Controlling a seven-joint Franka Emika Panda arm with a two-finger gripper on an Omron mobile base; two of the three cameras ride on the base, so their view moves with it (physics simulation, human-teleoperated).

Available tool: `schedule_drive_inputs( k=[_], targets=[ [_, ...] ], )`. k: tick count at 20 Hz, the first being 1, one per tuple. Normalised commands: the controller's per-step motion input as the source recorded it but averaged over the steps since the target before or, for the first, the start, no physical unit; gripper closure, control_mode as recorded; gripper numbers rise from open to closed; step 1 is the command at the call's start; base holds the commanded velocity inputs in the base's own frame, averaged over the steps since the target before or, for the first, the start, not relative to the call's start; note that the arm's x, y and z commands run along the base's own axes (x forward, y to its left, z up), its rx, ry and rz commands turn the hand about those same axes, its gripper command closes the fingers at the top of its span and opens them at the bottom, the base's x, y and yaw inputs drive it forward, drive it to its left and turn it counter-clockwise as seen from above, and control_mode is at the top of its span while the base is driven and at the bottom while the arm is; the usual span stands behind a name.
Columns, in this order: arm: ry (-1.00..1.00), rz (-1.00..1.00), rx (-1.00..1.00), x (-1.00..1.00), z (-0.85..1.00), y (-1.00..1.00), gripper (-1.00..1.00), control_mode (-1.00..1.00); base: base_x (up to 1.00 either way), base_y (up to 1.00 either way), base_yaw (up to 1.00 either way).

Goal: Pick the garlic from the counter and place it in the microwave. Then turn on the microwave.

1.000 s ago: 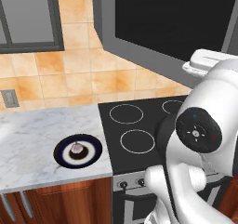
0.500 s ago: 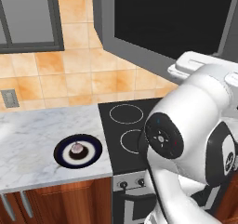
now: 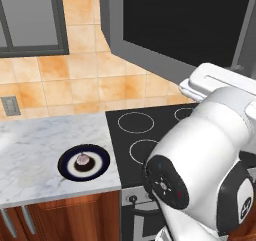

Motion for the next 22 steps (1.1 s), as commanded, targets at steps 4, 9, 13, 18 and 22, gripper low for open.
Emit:
schedule_drive_inputs(
  k=[4, 9, 13, 18, 22],
  targets=[
    [-0.02, 0.07, 0.0, -0.27, 0.0, -0.21, -1.0, -1.0, 0.0, 0.0, 0.0],
    [-0.02, 0.06, 0.0, -0.17, 0.0, -0.29, -1.0, -1.0, 0.0, 0.0, 0.0],
    [0.0, 0.09, 0.0, -0.08, 0.0, -0.22, -1.0, -1.0, 0.0, 0.0, 0.0],
    [0.0, 0.18, 0.0, -0.01, -0.01, -0.18, -1.0, -1.0, 0.0, 0.0, 0.0],
    [0.0, 0.22, 0.0, -0.03, 0.0, -0.21, -1.0, -1.0, 0.0, 0.0, 0.0]
  ],
)
